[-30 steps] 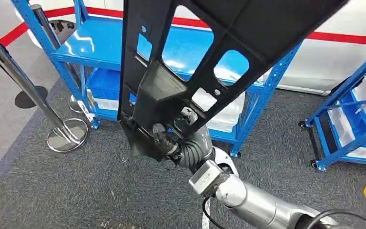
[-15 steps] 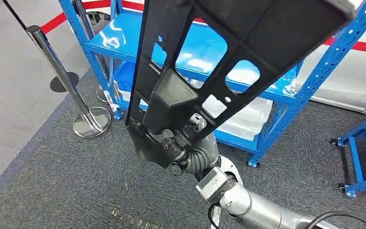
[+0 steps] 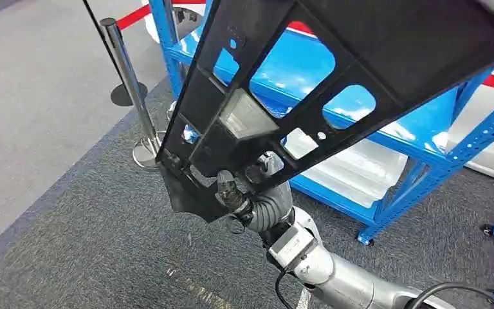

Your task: Take the parts from the cabinet and place them on the table.

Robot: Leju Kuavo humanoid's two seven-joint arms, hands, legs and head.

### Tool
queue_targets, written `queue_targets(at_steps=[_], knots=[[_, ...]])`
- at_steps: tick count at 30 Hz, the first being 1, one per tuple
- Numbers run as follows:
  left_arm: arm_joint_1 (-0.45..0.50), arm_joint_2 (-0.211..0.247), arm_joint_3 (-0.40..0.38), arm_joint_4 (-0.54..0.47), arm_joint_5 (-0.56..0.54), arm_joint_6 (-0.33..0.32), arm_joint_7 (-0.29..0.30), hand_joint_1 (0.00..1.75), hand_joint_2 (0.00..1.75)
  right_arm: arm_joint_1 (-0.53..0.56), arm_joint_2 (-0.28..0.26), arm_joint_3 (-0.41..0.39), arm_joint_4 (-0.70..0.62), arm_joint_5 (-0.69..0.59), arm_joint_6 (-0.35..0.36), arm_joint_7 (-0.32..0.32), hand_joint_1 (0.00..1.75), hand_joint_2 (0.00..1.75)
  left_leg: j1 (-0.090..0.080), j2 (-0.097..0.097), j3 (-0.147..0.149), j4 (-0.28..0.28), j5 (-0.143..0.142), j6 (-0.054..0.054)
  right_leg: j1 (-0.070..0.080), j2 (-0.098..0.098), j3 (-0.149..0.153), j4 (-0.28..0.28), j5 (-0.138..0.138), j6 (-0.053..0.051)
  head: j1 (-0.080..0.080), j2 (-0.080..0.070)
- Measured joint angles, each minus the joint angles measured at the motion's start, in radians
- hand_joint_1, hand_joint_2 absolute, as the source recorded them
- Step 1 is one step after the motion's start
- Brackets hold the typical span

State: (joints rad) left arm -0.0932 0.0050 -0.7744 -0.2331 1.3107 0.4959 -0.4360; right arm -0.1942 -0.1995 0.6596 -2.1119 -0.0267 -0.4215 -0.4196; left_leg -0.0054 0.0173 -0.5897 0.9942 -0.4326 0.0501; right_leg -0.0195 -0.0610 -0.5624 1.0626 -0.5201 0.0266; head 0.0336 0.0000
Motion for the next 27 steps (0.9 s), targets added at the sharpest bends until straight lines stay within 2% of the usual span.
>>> queue_targets(at_steps=[1,2,3,4,5,6,7,8,9,10,13,14,15,16,17,18,19,20,21,22,23,24,25,27], knots=[[-0.001,0.000,0.000,0.000,-0.001,0.000,0.005,0.00,1.75,-0.003,0.000,0.000,-0.001,0.002,0.000,0.000,1.75,1.75,0.000,-0.007,-0.001,0.001,0.004,0.007,-0.001,0.030,-0.028,0.060,-0.036,-0.001,-0.001,0.000],[-0.003,-0.001,0.000,0.000,-0.003,0.001,0.008,0.00,1.75,-0.003,0.000,0.000,0.000,0.006,0.000,0.004,1.75,1.75,0.001,-0.020,-0.003,0.001,0.003,0.008,0.000,0.050,-0.070,0.147,-0.075,-0.001,0.000,0.000],[-0.005,-0.001,0.001,0.000,-0.007,0.001,0.016,0.00,1.75,-0.001,0.000,0.000,0.000,0.016,0.000,0.009,1.75,1.75,0.000,-0.034,-0.004,0.001,0.003,0.009,-0.001,0.056,-0.107,0.221,-0.101,0.001,0.000,0.000],[-0.006,-0.002,0.001,0.000,-0.008,0.001,0.024,0.00,1.75,-0.002,0.000,-0.001,0.000,0.023,0.000,0.013,1.75,1.75,0.000,-0.048,-0.004,0.003,0.003,0.009,-0.001,0.058,-0.134,0.268,-0.109,0.003,-0.001,0.000],[-0.005,-0.003,0.001,0.000,-0.011,0.000,0.031,0.00,1.75,-0.002,0.000,-0.001,-0.001,0.032,0.000,0.016,1.75,1.75,0.000,-0.063,-0.004,0.007,0.003,0.008,-0.001,0.059,-0.139,0.270,-0.093,0.005,0.000,0.000],[-0.004,-0.004,0.001,0.000,-0.013,-0.001,0.034,0.00,1.75,-0.002,0.000,-0.001,-0.003,0.035,0.000,0.018,1.75,1.75,0.002,-0.078,-0.003,0.011,0.001,0.007,-0.003,0.059,-0.124,0.227,-0.055,0.007,0.000,0.000],[-0.002,-0.007,0.001,0.000,-0.016,-0.002,0.035,0.00,1.75,-0.002,-0.001,-0.002,-0.008,0.037,0.000,0.020,1.75,1.75,0.004,-0.095,-0.003,0.019,-0.003,0.003,-0.007,0.064,-0.086,0.137,0.002,0.008,0.000,0.000],[-0.001,-0.009,0.001,0.000,-0.016,-0.003,0.035,0.00,1.75,-0.002,-0.001,-0.006,-0.010,0.037,0.000,0.021,1.75,1.75,0.006,-0.108,-0.005,0.029,-0.009,-0.002,-0.011,0.084,-0.049,0.053,0.046,0.010,0.000,0.000],[0.001,-0.010,0.001,0.000,-0.016,-0.003,0.035,0.00,1.75,-0.004,-0.001,-0.008,-0.012,0.039,0.000,0.021,1.75,1.75,0.006,-0.118,-0.015,0.041,-0.015,-0.009,-0.020,0.138,-0.032,0.010,0.042,0.011,0.000,0.000],[-0.002,-0.010,0.001,0.000,-0.017,-0.004,0.035,0.00,1.75,-0.004,-0.001,-0.010,-0.016,0.040,0.000,0.021,1.75,1.75,0.003,-0.131,-0.028,0.062,-0.020,-0.016,-0.020,0.153,-0.024,-0.007,0.034,0.009,-0.003,0.000],[0.007,-0.010,0.001,0.000,-0.017,-0.005,0.035,0.00,1.75,-0.006,-0.001,-0.013,-0.021,0.042,0.000,0.022,1.75,1.75,0.010,-0.163,-0.040,0.049,-0.010,-0.033,-0.011,0.119,-0.028,0.000,0.036,-0.008,0.000,0.000],[0.007,-0.008,0.001,0.001,-0.017,-0.005,0.035,0.00,1.75,-0.006,-0.001,-0.014,-0.021,0.043,0.001,0.022,1.75,1.75,0.012,-0.169,-0.047,0.053,-0.012,-0.036,-0.024,0.103,-0.023,-0.011,0.041,-0.019,0.000,0.000],[0.010,-0.011,0.001,0.001,-0.017,-0.005,0.035,0.00,1.75,-0.007,0.000,-0.014,-0.024,0.043,0.001,0.023,1.75,1.75,0.004,-0.115,-0.051,0.072,-0.024,-0.041,-0.020,0.093,-0.017,-0.016,0.041,-0.021,-0.002,0.000],[0.008,-0.012,0.001,0.001,-0.017,-0.005,0.035,0.00,1.75,-0.007,0.000,-0.014,-0.027,0.043,0.001,0.022,1.75,1.75,0.004,-0.071,-0.074,0.119,-0.053,-0.048,-0.020,0.080,-0.015,-0.018,0.041,-0.024,-0.007,0.000],[0.004,-0.012,0.001,0.001,-0.017,-0.006,0.035,0.00,1.75,-0.007,0.000,-0.016,-0.029,0.044,0.001,0.022,1.75,1.75,0.008,-0.044,-0.111,0.193,-0.090,-0.055,-0.017,0.065,-0.014,-0.018,0.040,-0.026,-0.007,0.000],[0.003,-0.012,0.001,0.001,-0.017,-0.007,0.035,0.00,1.75,-0.007,0.000,-0.016,-0.029,0.044,0.001,0.022,1.75,1.75,0.012,-0.031,-0.149,0.269,-0.120,-0.059,-0.016,0.049,-0.013,-0.018,0.038,-0.029,-0.006,0.000],[0.003,-0.012,0.001,0.001,-0.017,-0.008,0.035,0.00,1.75,-0.006,0.000,-0.016,-0.029,0.044,0.001,0.022,1.75,1.75,0.014,-0.026,-0.180,0.327,-0.136,-0.061,-0.016,0.033,-0.012,-0.017,0.036,-0.029,-0.007,0.000],[0.003,-0.013,0.001,0.001,-0.017,-0.009,0.035,0.00,1.75,-0.006,0.000,-0.016,-0.029,0.044,0.001,0.022,1.75,1.75,0.015,-0.024,-0.186,0.336,-0.127,-0.063,-0.016,0.021,-0.011,-0.017,0.034,-0.029,-0.007,0.000],[0.004,-0.013,0.001,0.001,-0.017,-0.009,0.035,0.00,1.75,-0.006,0.000,-0.016,-0.029,0.044,0.001,0.022,1.75,1.75,0.016,-0.022,-0.168,0.301,-0.098,-0.062,-0.016,0.009,-0.008,-0.017,0.032,-0.028,-0.007,0.000],[0.006,-0.013,0.001,0.001,-0.017,-0.010,0.035,0.00,1.75,-0.006,0.000,-0.016,-0.029,0.044,0.001,0.022,1.75,1.75,0.017,-0.018,-0.128,0.225,-0.055,-0.058,-0.016,-0.003,-0.004,-0.018,0.029,-0.027,-0.006,0.000],[0.006,-0.013,0.001,0.001,-0.017,-0.010,0.035,0.00,1.75,-0.007,0.000,-0.016,-0.030,0.045,0.001,0.023,1.75,1.75,0.015,-0.003,-0.075,0.128,-0.010,-0.052,-0.016,-0.015,0.002,-0.018,0.026,-0.024,-0.007,0.000],[0.003,-0.013,0.001,0.001,-0.019,-0.011,0.035,0.00,1.75,-0.007,0.000,-0.016,-0.032,0.050,0.001,0.027,1.75,1.75,0.007,0.045,-0.039,0.049,-0.002,-0.045,-0.015,-0.025,0.007,-0.019,0.022,-0.019,-0.006,0.000],[0.000,-0.013,0.001,0.001,-0.022,-0.012,0.037,0.00,1.75,-0.007,0.000,-0.016,-0.035,0.056,0.001,0.032,1.75,1.75,-0.008,0.057,-0.028,0.044,-0.010,-0.038,-0.008,-0.035,0.008,-0.021,0.020,-0.015,-0.007,0.000],[-0.002,-0.012,0.001,0.001,-0.025,-0.013,0.040,0.00,1.75,-0.008,0.000,-0.016,-0.038,0.077,0.002,0.045,1.75,1.75,-0.009,0.033,-0.037,0.043,-0.008,-0.026,-0.008,-0.051,0.012,-0.026,0.020,-0.005,-0.006,0.000]])
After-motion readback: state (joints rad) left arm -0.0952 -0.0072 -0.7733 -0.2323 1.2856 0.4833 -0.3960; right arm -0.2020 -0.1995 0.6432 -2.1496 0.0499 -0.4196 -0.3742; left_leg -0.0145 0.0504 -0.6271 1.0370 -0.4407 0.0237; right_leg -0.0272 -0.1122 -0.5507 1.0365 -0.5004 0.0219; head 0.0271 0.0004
